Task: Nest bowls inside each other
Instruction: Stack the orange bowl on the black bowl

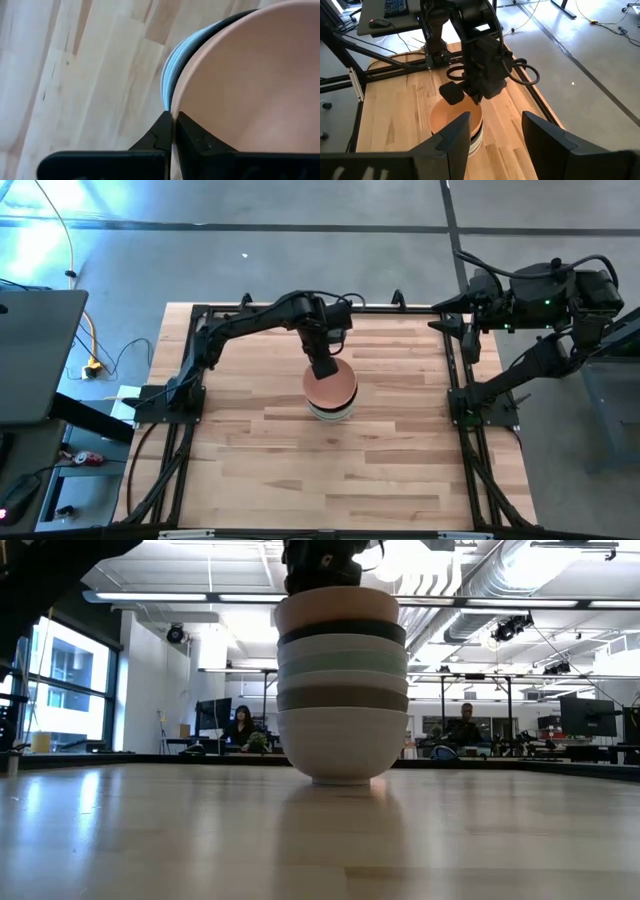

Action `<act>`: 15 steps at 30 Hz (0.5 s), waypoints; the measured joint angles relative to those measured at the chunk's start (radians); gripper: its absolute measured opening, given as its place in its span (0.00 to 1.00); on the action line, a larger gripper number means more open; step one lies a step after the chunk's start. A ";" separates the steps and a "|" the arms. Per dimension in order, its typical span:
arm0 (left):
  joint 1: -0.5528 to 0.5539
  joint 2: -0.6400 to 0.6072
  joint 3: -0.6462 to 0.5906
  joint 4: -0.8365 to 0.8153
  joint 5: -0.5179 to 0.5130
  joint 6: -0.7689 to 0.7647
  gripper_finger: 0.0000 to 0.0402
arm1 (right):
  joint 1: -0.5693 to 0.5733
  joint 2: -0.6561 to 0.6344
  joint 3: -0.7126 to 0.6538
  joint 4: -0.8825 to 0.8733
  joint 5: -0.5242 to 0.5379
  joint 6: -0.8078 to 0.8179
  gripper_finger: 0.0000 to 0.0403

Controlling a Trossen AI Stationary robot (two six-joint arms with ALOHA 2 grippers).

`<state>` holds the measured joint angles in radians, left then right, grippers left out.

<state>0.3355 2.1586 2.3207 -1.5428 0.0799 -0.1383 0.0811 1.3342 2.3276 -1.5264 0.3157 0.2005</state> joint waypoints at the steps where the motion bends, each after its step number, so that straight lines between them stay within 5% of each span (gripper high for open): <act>1: 0.000 0.003 0.000 0.006 -0.001 0.000 0.00 | 0.000 0.000 0.000 0.000 0.000 0.000 0.42; 15: -0.009 0.057 0.000 0.006 0.003 0.019 0.00 | 0.000 0.000 0.000 -0.003 0.000 -0.002 0.42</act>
<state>0.3261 2.2152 2.3203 -1.5371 0.0826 -0.1192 0.0811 1.3342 2.3276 -1.5292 0.3157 0.1986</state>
